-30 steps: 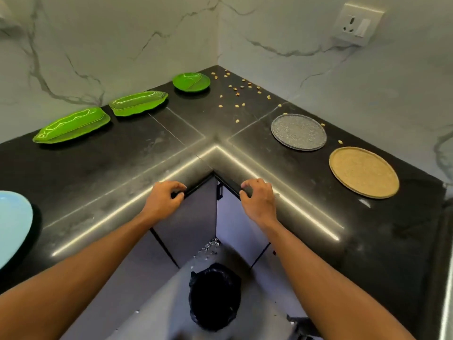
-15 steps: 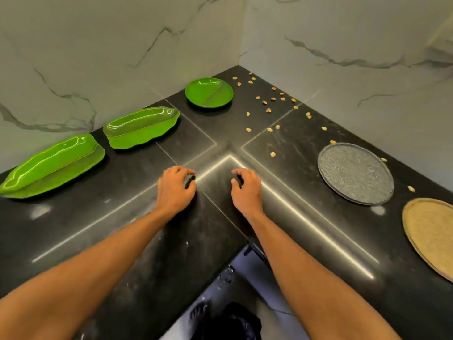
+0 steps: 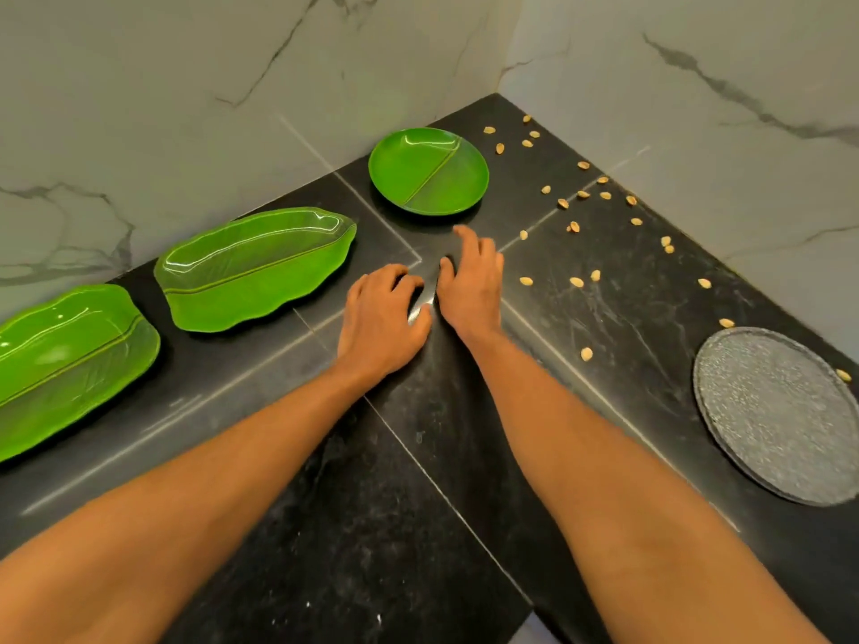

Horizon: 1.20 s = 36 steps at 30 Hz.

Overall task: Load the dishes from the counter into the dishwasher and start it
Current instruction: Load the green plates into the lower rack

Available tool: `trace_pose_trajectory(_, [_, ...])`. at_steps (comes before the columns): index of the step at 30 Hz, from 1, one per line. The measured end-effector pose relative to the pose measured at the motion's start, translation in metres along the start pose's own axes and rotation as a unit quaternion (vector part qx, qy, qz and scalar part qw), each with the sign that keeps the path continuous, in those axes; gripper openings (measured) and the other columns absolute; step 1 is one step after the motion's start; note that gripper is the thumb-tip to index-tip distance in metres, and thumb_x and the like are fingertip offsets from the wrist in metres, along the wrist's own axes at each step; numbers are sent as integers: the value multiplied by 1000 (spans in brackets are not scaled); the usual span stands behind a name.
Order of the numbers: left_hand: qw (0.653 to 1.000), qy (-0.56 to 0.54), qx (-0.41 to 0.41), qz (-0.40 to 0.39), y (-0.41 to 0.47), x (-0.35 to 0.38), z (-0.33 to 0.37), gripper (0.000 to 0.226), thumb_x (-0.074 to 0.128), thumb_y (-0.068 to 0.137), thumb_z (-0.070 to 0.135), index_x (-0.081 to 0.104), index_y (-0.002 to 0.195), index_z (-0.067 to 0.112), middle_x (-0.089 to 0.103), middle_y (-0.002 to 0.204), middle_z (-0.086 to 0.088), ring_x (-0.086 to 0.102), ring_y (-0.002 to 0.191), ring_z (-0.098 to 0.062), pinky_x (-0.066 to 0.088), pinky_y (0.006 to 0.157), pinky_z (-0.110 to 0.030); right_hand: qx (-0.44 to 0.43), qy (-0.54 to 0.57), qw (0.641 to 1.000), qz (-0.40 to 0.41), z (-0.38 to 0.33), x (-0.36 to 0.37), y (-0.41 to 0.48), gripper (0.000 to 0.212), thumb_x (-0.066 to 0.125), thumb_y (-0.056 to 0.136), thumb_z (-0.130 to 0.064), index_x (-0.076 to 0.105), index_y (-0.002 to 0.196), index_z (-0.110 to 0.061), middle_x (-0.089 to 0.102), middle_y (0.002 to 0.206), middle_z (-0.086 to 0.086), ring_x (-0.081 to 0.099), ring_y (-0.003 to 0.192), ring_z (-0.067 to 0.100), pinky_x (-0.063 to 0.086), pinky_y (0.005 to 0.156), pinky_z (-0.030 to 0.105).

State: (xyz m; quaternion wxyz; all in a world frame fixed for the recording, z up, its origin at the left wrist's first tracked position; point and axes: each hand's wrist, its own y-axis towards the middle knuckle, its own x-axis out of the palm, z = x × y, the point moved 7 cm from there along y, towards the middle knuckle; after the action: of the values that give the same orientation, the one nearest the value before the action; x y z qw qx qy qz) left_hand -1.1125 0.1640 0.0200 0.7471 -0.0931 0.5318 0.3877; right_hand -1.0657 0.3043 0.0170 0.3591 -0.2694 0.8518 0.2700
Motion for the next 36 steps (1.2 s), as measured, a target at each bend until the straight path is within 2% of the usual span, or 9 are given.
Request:
trace_pose_trajectory(5, [999, 39, -9, -5, 4, 12, 2, 46, 51, 90, 46, 57, 128, 21, 50, 140, -3, 41, 135, -23, 25, 113, -44, -1, -37, 999, 10, -3, 14, 38, 49, 59, 92, -27, 51, 140, -18, 50, 111, 13, 46, 99, 32, 39, 88, 41])
trace_pose_trajectory(13, [998, 61, -13, -10, 4, 16, -1, 49, 47, 91, 47, 52, 134, 23, 45, 147, -4, 36, 140, -23, 24, 115, -45, 13, -36, 999, 12, 0, 21, 50, 37, 61, 90, -34, 62, 121, -14, 51, 110, 12, 47, 100, 30, 39, 88, 35])
trace_pose_trajectory(17, [998, 64, -15, -18, 4, 17, -1, 49, 47, 91, 47, 51, 134, 23, 43, 148, -4, 34, 140, -23, 22, 115, -44, 74, 40, 996, 41, 4, 10, 47, 24, 60, 85, -27, 65, 103, -13, 54, 104, 7, 51, 99, 26, 30, 81, 25])
trace_pose_trajectory(20, [997, 67, -15, -21, 5, 17, -1, 48, 47, 92, 48, 52, 133, 23, 43, 148, -5, 35, 140, -23, 22, 115, -45, 135, 102, 983, 73, 10, -1, 41, 13, 58, 84, -31, 63, 84, -20, 57, 92, 0, 53, 86, 18, 33, 77, 27])
trace_pose_trajectory(23, [997, 69, -18, -23, 3, 17, 0, 49, 47, 92, 48, 52, 133, 23, 44, 148, -4, 35, 140, -23, 22, 115, -45, 178, 112, 973, 100, 19, -6, 37, 21, 65, 85, -39, 59, 75, -22, 60, 88, -1, 49, 79, 13, 29, 73, 27])
trace_pose_trajectory(27, [997, 68, -12, -19, 5, 16, 0, 48, 48, 91, 47, 52, 132, 23, 45, 146, -4, 37, 138, -24, 23, 115, -46, 228, 124, 958, 122, 30, -10, 42, 4, 63, 82, -20, 59, 83, -20, 65, 87, 1, 57, 83, 21, 40, 77, 31])
trace_pose_trajectory(32, [997, 64, -19, -25, 5, 18, -3, 52, 45, 91, 48, 52, 135, 23, 46, 146, -4, 37, 138, -23, 22, 115, -45, 321, 261, 898, 150, 51, -18, 31, 32, 49, 86, -12, 50, 113, -29, 57, 74, -6, 64, 79, 25, 55, 79, 46])
trace_pose_trajectory(34, [998, 63, -18, -24, 5, 16, -2, 52, 45, 89, 49, 53, 134, 23, 47, 143, -4, 38, 137, -24, 23, 114, -45, 342, 303, 878, 143, 60, -24, 15, 50, 46, 87, -11, 44, 130, -36, 59, 81, -4, 63, 79, 25, 57, 81, 48])
trace_pose_trajectory(36, [998, 59, -14, -23, 6, 13, -1, 49, 45, 89, 47, 55, 129, 22, 50, 138, -5, 41, 133, -25, 26, 112, -46, 340, 334, 869, 136, 77, -27, -3, 62, 44, 84, -15, 36, 140, -41, 65, 101, 3, 66, 86, 28, 58, 83, 53])
